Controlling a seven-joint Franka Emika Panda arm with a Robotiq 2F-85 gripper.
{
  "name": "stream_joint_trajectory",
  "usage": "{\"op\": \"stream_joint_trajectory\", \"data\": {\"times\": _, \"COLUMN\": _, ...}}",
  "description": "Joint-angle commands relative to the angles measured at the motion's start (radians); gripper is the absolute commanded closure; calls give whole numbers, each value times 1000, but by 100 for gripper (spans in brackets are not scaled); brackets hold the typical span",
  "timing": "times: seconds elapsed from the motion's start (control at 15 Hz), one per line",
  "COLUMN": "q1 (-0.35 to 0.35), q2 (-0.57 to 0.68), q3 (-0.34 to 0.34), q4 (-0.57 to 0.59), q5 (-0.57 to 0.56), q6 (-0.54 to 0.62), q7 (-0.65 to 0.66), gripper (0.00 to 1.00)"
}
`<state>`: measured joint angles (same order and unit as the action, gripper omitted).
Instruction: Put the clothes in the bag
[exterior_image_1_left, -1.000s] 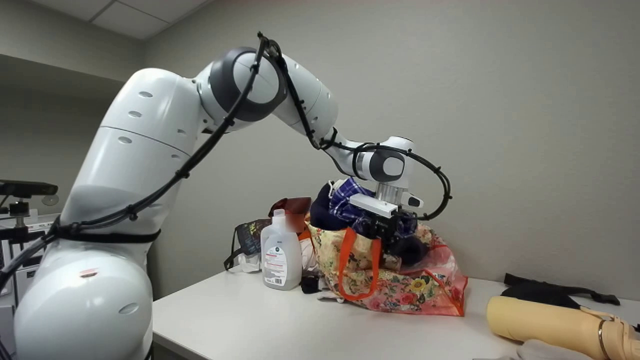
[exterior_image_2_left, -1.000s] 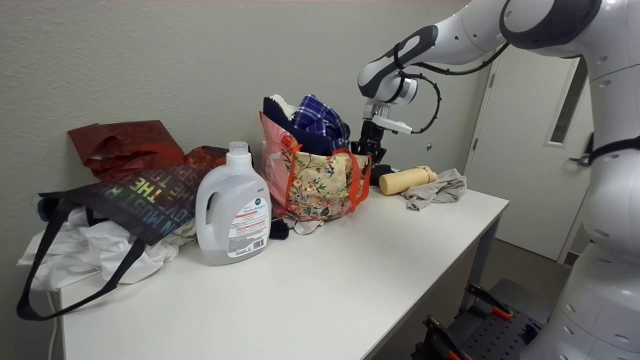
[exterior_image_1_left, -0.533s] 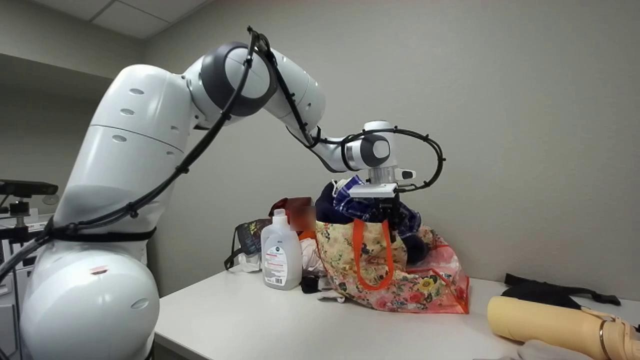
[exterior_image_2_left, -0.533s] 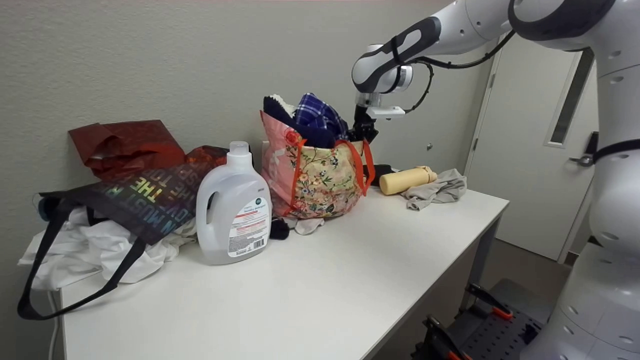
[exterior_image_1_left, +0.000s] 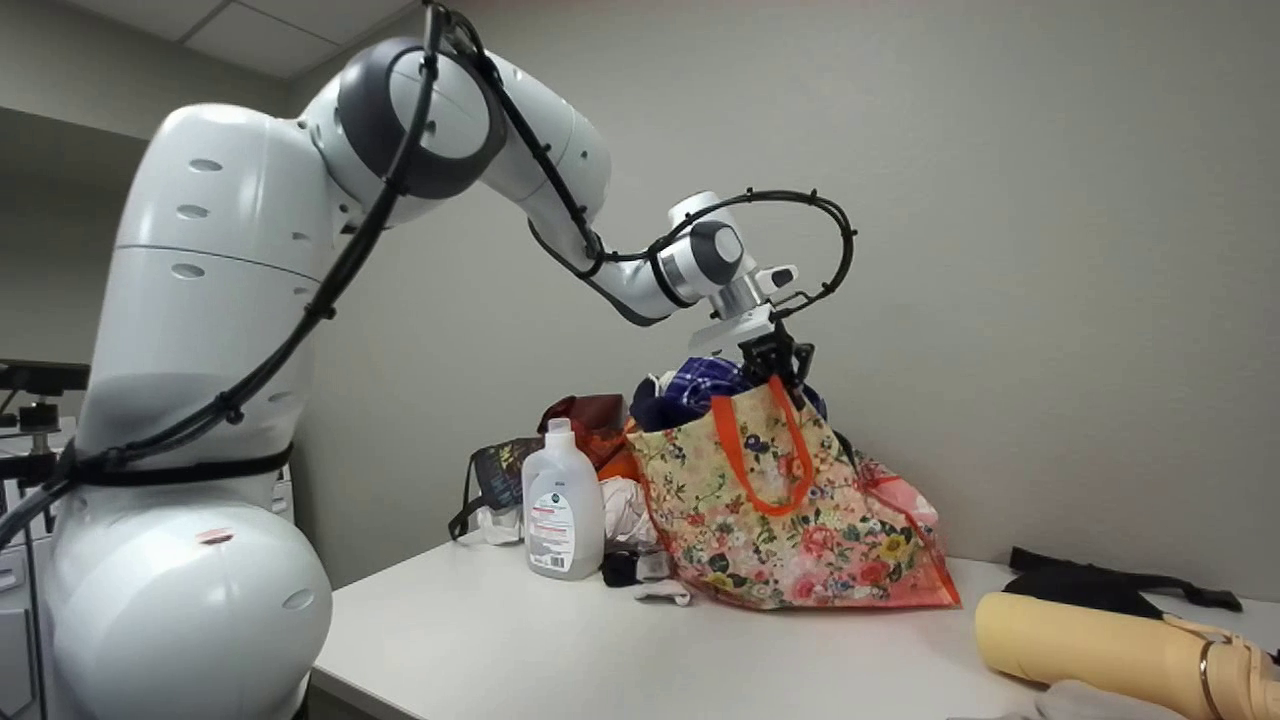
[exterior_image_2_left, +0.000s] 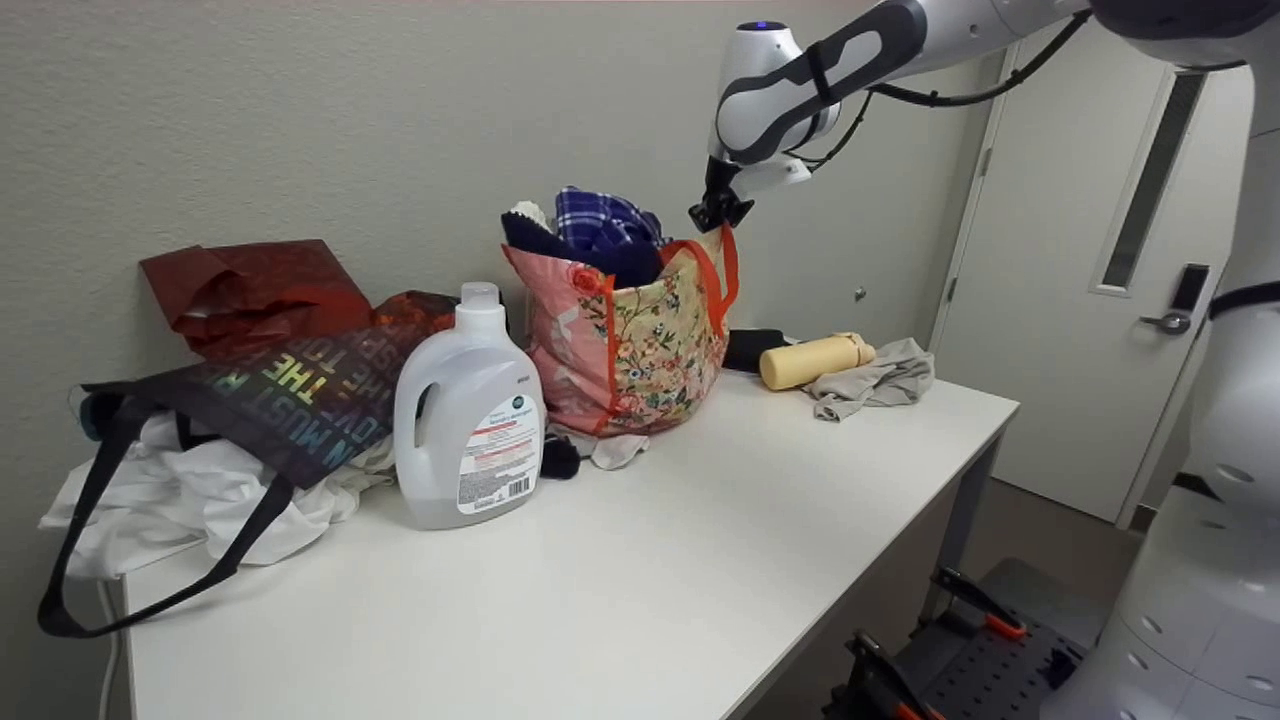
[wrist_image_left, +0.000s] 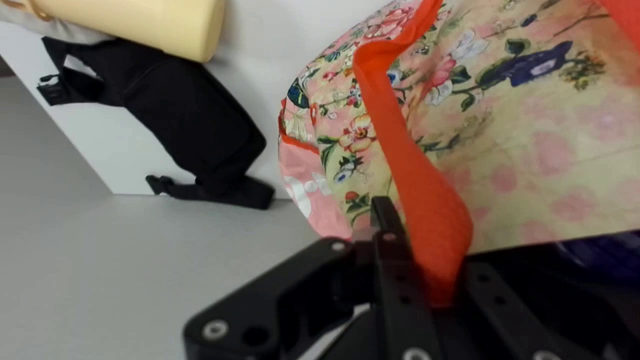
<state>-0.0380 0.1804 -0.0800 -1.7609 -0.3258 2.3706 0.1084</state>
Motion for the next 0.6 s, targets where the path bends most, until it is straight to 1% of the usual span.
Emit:
{"op": "stream_joint_trajectory", "data": {"times": 0.0, "q1": 14, "q2": -112, "q3": -28, "q4": -51, "q5": -127, "q6": 90, "q7": 111, "gripper": 96}}
{"op": "stream_joint_trajectory", "data": {"times": 0.13, "q1": 6, "q2": -140, "q3": -31, "q4": -50, "q5": -169, "q6": 122, "q7": 187, "gripper": 96}}
{"op": "stream_joint_trajectory", "data": {"times": 0.27, "q1": 10, "q2": -130, "q3": -39, "q4": -40, "q5": -289, "q6": 143, "q7": 269, "gripper": 97}}
{"op": "stream_joint_trajectory", "data": {"times": 0.4, "q1": 5, "q2": -112, "q3": -36, "q4": -30, "q5": -319, "q6": 107, "q7": 317, "gripper": 97}}
{"op": "stream_joint_trajectory", "data": {"times": 0.47, "q1": 4, "q2": -99, "q3": -29, "q4": -37, "q5": -299, "q6": 77, "q7": 287, "gripper": 97}}
{"op": "stream_joint_trajectory", "data": {"times": 0.53, "q1": 3, "q2": -92, "q3": -24, "q4": -49, "q5": -271, "q6": 58, "q7": 263, "gripper": 71}}
